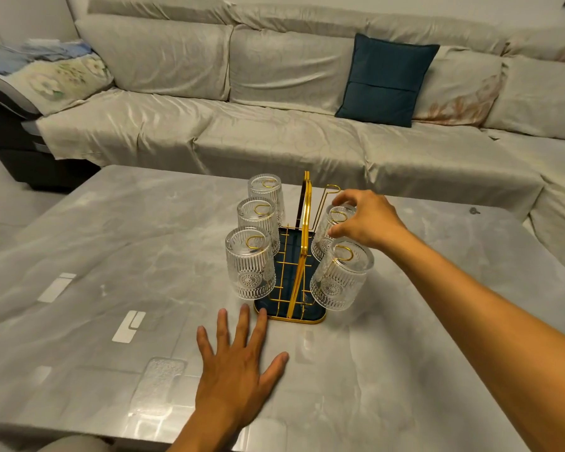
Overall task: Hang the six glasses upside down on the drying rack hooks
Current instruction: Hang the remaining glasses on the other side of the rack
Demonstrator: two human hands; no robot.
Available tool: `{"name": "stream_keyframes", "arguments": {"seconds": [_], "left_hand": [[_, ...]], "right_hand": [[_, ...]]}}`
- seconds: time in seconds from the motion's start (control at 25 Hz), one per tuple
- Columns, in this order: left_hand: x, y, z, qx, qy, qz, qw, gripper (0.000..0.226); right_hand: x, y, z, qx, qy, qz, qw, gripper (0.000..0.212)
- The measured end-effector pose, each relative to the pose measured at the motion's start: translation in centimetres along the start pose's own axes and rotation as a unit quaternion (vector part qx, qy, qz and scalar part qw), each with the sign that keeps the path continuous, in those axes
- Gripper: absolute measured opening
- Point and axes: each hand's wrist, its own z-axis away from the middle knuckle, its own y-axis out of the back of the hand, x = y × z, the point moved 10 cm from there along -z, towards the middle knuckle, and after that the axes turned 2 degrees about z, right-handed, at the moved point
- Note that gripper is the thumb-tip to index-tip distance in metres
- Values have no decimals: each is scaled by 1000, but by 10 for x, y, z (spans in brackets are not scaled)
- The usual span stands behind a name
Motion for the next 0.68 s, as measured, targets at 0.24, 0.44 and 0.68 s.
{"name": "stream_keyframes", "arguments": {"seconds": [0.24, 0.44, 0.68], "left_hand": [[-1, 3, 2, 10, 5, -3, 1000, 81], [4, 8, 3, 8, 4, -1, 1000, 79], [3, 8, 1, 16, 15, 12, 1000, 78]], "right_hand": [[51, 22, 18, 80, -61, -202, 974, 45], [155, -9, 34, 101, -209, -285, 930, 86], [185, -66, -26, 90, -225, -273, 931, 111]]}}
